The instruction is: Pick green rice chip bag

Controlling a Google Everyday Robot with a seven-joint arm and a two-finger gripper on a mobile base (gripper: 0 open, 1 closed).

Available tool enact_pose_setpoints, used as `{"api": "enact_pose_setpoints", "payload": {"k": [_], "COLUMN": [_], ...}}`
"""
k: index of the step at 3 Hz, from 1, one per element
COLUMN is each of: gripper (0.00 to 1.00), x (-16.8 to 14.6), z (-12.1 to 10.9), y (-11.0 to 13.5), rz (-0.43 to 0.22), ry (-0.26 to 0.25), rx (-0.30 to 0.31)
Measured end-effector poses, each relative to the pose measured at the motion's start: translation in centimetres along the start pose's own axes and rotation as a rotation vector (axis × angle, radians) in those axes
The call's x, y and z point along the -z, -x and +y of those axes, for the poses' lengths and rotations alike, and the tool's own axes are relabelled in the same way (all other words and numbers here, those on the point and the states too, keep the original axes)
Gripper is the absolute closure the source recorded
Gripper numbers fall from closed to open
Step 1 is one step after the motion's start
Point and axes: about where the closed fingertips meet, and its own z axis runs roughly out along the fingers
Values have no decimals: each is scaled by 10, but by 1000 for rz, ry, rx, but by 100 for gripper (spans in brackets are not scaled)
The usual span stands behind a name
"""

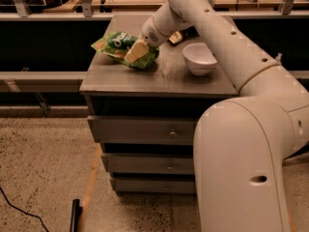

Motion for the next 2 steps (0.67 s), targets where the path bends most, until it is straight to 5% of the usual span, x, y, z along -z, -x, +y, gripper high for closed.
{"api": "enact_pose_setpoints", "payload": {"k": [1, 2], "gripper": [69, 92], "x": [-1, 37], "z": [-4, -4], "y": [-4, 3], "rz": [-14, -123], "ry": [13, 19], "rx": [2, 40]}}
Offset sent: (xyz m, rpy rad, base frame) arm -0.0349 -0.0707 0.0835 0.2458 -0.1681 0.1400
